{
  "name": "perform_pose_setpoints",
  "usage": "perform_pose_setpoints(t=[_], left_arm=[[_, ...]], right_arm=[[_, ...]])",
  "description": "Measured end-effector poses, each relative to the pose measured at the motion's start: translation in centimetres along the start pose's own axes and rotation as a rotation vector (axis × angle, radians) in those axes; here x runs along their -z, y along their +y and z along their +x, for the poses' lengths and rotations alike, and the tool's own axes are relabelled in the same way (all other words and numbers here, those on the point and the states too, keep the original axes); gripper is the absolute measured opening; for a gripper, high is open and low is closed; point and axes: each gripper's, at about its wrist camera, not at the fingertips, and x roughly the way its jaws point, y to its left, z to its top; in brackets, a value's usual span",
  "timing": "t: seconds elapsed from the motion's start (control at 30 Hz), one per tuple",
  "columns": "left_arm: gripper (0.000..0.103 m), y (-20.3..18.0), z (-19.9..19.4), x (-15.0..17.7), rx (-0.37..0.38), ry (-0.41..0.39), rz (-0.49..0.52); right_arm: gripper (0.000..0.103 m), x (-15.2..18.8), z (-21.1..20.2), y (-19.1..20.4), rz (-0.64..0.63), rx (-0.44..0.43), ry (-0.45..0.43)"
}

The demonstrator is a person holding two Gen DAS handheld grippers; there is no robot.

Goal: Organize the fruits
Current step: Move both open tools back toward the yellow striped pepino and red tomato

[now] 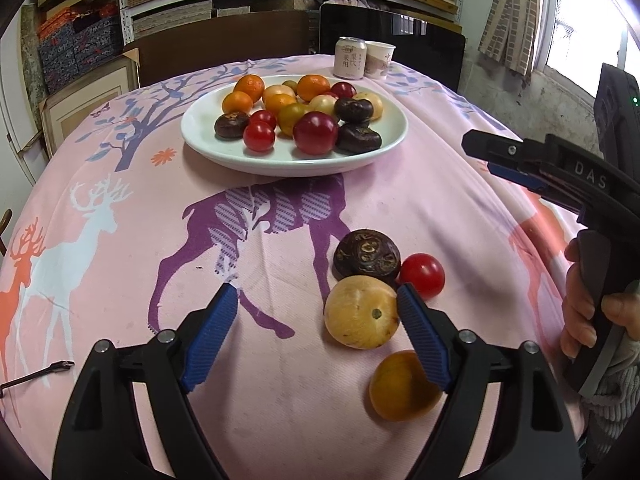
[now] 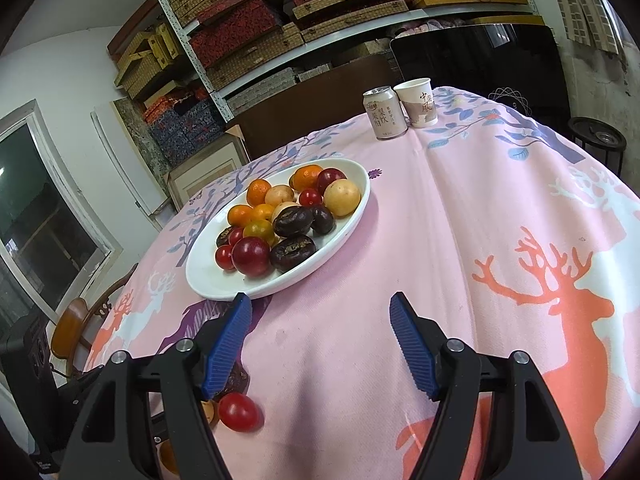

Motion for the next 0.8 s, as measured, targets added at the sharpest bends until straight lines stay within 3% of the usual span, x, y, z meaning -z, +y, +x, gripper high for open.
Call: perform_pose_setpoints(t=[0.17,0.27,0.4,0.5,0.67,0.8], left_arm=[[0.081,1.1,-0.8,0.0,-0.043,-0.031,-0.033],[0.081,4.0,-1.8,0.3,-0.095,-0.062,-0.137],[0.08,6.8,-2.7,1.1,-0.083,-0.075,-0.243],[0.08,5.7,-2.8,1.1,-0.082,-0.08,-0.197],[0.08,1.7,-1.9,1.1,-0.104,-0.058,-0.023],[0.08,0.1,-1.6,0.9,-0.06,-0.048,0.032]], right_arm=[[0.079,0.0,-0.1,-0.2,0.005,0.003,-0.006],[0.079,-0.1,0.0,-0.2,0.008,-0.001,-0.006],[0.079,0.0,-0.1,-0.1,0.0,-0.004,-0.007],[0.079,0.0,-0.1,0.0,0.0,-0.003,-0.006],[0.08,-0.1,-0.2,0.0,0.004,-0.002,-0.001],[0.08,-0.1,-0.1,0.0,0.002,0.0,0.003]])
